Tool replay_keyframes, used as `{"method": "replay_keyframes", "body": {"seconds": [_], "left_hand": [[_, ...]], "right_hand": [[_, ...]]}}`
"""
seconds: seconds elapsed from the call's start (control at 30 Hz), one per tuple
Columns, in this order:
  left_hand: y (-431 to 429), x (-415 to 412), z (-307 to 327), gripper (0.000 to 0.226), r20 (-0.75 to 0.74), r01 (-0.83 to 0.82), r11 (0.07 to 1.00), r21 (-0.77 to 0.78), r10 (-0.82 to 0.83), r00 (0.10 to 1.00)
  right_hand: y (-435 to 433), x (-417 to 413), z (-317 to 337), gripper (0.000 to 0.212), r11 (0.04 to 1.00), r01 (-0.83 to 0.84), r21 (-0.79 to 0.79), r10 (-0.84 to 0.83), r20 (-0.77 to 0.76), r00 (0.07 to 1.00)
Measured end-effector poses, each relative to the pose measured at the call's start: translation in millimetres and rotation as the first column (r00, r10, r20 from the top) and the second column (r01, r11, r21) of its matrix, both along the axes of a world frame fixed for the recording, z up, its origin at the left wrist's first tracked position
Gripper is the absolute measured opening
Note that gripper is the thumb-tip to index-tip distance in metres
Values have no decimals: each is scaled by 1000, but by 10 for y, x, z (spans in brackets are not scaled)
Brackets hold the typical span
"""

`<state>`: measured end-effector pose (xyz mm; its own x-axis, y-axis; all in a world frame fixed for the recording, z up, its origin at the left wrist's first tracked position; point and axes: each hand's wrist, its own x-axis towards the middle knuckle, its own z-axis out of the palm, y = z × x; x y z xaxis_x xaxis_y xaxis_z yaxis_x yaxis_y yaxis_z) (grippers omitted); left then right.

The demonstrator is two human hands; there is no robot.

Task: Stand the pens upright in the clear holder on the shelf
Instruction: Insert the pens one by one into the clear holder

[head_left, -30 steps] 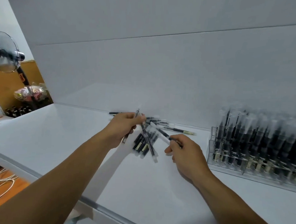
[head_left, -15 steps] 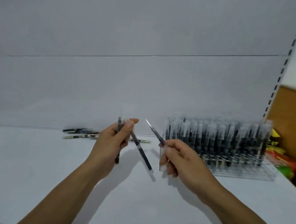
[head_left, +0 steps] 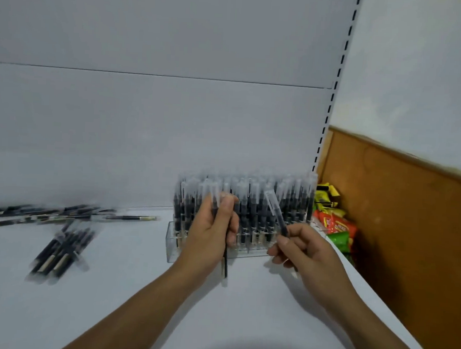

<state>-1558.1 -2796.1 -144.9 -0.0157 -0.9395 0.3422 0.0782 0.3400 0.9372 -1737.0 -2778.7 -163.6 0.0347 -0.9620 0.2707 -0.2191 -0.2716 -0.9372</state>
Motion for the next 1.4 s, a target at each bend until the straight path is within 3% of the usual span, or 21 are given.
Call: {"method": "replay_keyframes", "body": {"seconds": [0.27,0.4,0.67,0.8,0.9,1.07,1.23,1.4], "left_hand": [[-36,-246,-288,17,-161,241,968,68,-228,960],[-47,-251,-405,23,-112,359,928,103,-348,931],[-83,-212,-352,35,-143,305,952,-37,-307,941],[-124,-216,-453,27,-86,437,888,142,-429,899],[-168,-224,-539,26,-86,445,864,234,-437,895],[-214,-222,-530,26,-169,475,843,250,-445,879],[-220,-223,-521,22,-222,485,830,274,-437,872],[-207,-193,-492,23,-241,492,824,280,-435,867]], "right_hand": [[-6,-118,-212,10,977,199,-75,-200,-11,980],[-39,-138,-237,12,973,216,-76,-219,-35,975],[-31,-128,-260,20,964,254,-83,-260,-64,964],[-27,-132,-267,20,961,252,-110,-260,-69,963],[-29,-140,-280,21,959,260,-112,-266,-39,963],[-128,-218,-192,15,945,295,-139,-291,53,955],[-373,-356,149,14,905,329,-271,-334,27,942],[-578,-216,272,13,914,279,-295,-316,-84,945]]}}
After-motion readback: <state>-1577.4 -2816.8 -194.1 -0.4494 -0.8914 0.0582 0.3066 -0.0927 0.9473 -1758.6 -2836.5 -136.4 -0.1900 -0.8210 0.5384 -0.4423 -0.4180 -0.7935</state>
